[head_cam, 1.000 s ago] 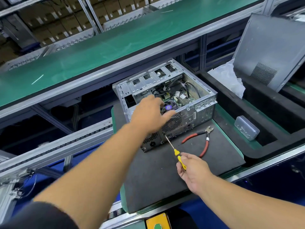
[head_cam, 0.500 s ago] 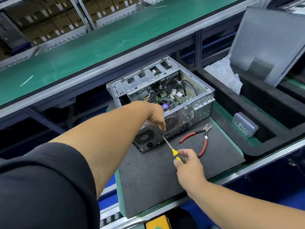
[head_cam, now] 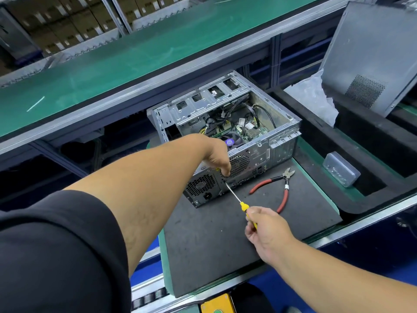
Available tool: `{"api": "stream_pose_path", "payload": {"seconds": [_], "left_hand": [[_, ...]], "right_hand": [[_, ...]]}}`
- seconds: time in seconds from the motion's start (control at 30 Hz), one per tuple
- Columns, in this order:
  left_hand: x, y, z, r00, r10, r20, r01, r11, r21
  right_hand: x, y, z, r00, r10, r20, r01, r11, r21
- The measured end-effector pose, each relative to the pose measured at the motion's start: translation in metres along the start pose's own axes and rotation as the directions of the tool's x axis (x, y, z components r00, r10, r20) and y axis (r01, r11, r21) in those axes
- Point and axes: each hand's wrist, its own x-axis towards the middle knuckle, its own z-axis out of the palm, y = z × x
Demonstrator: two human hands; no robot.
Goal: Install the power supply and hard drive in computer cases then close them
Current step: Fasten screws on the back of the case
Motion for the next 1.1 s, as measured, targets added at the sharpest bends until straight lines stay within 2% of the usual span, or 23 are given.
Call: {"api": "stream_pose_path", "payload": {"seconds": [0.17, 0.33, 0.47, 0.6, 0.73, 0.83, 1.0, 1.07, 1.1], "left_hand": [[-0.002, 0.002, -0.001, 1.000, -0.001, 0.015, 0.001, 1.000, -0.021], [-0.002, 0.003, -0.002, 1.000, 0.001, 0.009, -0.001, 1.000, -0.011], [-0.002, 0.003, -0.001, 1.000, 0.006, 0.009, -0.006, 1.000, -0.015], [-0.002, 0.003, -0.001, 1.000, 0.000, 0.010, 0.001, 1.000, -0.022], [-0.003, 0.004, 0.000, 1.000, -0.005, -0.004, 0.005, 1.000, -0.010], [-0.003, 0.004, 0.000, 1.000, -0.008, 0.000, 0.008, 1.000, -0.019], [-0.004, 0.004, -0.001, 1.000, -0.005, 0.010, 0.005, 1.000, -0.025], [-0.004, 0.004, -0.001, 1.000, -0.005, 0.011, 0.006, 1.000, -0.030], [-0.004, 0.004, -0.001, 1.000, -0.005, 0.013, 0.006, 1.000, -0.031]], "right_hand": [[-0.003, -0.006, 0.006, 0.976, 0.205, -0.074, -0.181, 0.951, 0.250], [-0.004, -0.008, 0.005, 0.984, 0.169, -0.060, -0.155, 0.971, 0.184], [-0.002, -0.009, 0.010, 0.979, 0.122, -0.164, -0.116, 0.992, 0.050], [-0.003, -0.014, 0.013, 0.960, 0.202, -0.195, -0.186, 0.978, 0.096], [-0.005, -0.012, 0.009, 0.972, 0.164, -0.166, -0.134, 0.975, 0.177], [-0.003, -0.010, 0.010, 0.972, 0.120, -0.201, -0.098, 0.988, 0.117], [0.000, -0.013, 0.014, 0.942, 0.241, -0.233, -0.207, 0.965, 0.161], [-0.001, -0.007, 0.014, 0.958, 0.194, -0.210, -0.175, 0.979, 0.106], [-0.004, -0.001, 0.013, 0.977, 0.121, -0.178, -0.114, 0.992, 0.051]]}}
